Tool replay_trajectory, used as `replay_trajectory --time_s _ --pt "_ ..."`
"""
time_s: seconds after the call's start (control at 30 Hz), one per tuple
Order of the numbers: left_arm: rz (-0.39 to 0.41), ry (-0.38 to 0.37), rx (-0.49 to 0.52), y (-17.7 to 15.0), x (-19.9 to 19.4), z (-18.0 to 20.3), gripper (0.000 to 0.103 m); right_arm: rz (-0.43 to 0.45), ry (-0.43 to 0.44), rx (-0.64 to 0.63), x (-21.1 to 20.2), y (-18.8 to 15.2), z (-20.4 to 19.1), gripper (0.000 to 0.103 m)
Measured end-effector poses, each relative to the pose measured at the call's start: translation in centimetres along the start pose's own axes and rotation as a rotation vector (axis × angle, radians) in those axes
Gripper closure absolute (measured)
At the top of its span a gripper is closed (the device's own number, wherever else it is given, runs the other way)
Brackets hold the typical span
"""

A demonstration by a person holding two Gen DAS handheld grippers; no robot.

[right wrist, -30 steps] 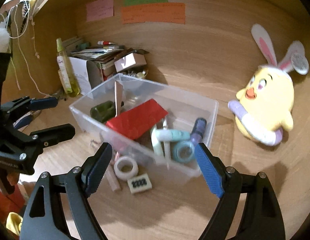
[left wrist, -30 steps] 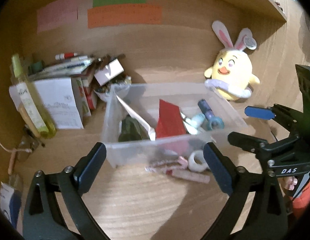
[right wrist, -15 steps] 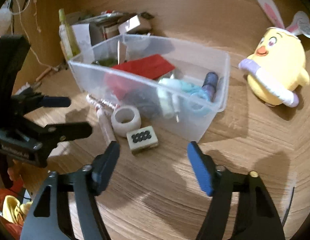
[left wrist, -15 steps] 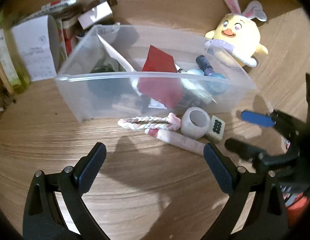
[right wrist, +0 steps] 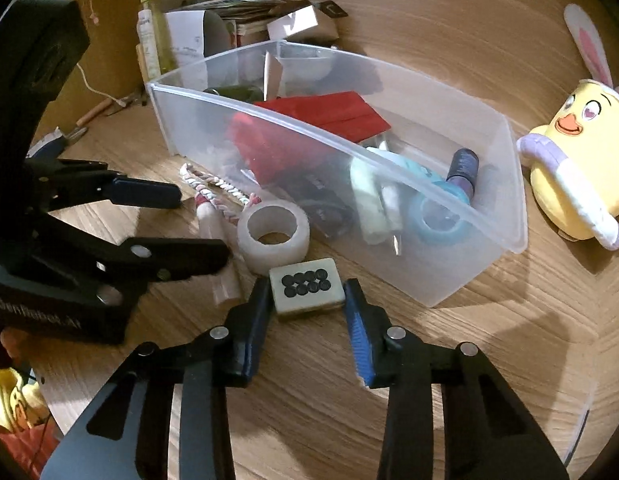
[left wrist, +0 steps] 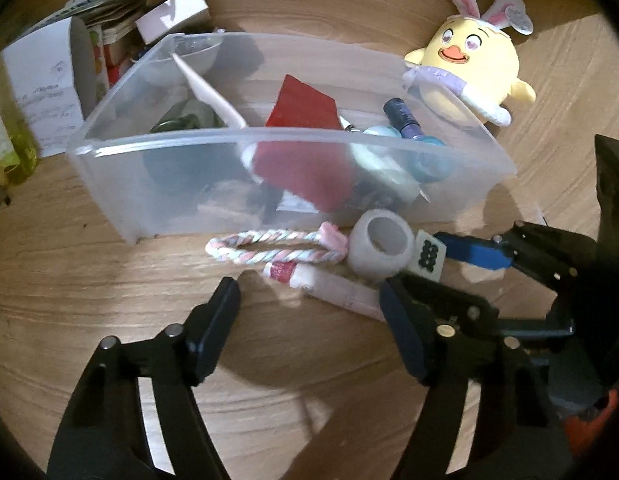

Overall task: Organize objects
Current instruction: 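Grasp the pink-white lipstick tube with left gripper while right grasps dotted white box, then lower the lipstick tube and dotted box into the bin and open both grippers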

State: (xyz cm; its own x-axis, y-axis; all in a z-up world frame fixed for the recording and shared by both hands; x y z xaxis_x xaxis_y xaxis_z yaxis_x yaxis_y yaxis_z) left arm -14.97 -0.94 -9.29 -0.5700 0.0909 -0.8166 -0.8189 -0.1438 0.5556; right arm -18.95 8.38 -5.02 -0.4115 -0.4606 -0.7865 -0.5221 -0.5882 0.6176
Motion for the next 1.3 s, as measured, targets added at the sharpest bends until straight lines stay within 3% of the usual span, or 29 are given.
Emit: replay_trajectory --time_s 0.1,0.17,0.33,0.53,0.83,1.03,1.2,1.3 --pt "-0.001 0.036 0.011 -0.8 -0.7 -1.2 0.041 0.0 0.01 0.009 -0.3 -0.2 0.2 0.07" --pt "-0.006 0.052 0.015 -1.3 -1.2 -2.1 0.041 0.005 0.012 0.015 -0.6 -0.4 0.4 0.07" --pt "-0.035 -0.023 -0.057 -1.7 -2.0 -2.8 0.041 0.018 0.014 0.033 -1.3 -0.6 0.4 0.071" --pt "-0.05 -0.071 -0.073 -0.1 -0.7 -0.7 0.038 0.018 0.028 0.038 -1.4 -0.7 -0.1 0.071" --pt "-0.03 0.008 0.0 0.8 0.5 0.7 0.037 0.003 0.05 -0.054 -1.4 -0.9 -2.8 0.071" --pt "0.011 0.106 0.107 -0.6 -0.1 0.0 0.056 0.001 0.007 -0.035 -2.5 -2.1 -1.5 0.071" --pt "0.044 0.14 0.147 -1.7 -1.1 -0.9 0.085 0.025 -0.013 0.013 -3.5 -2.2 -0.3 0.071" --pt "0.056 0.149 0.16 -2.5 -1.7 -1.2 0.089 0.046 -0.005 0.047 -4.0 -2.0 0.1 0.071"
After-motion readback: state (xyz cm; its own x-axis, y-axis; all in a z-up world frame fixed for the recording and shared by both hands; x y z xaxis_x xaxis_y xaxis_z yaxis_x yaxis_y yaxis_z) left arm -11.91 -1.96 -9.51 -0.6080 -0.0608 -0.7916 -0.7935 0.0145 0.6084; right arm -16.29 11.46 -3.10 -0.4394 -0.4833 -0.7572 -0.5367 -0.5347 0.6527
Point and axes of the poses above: each gripper's, at about its wrist camera, not at the fingertips, and x roughly the way its jaws point, z to its right, y to its top, the point moved 5 cm from there along x, roughly the way its jaws point, and after that the axes turned 3 degrees about y, right-handed, at the moved point
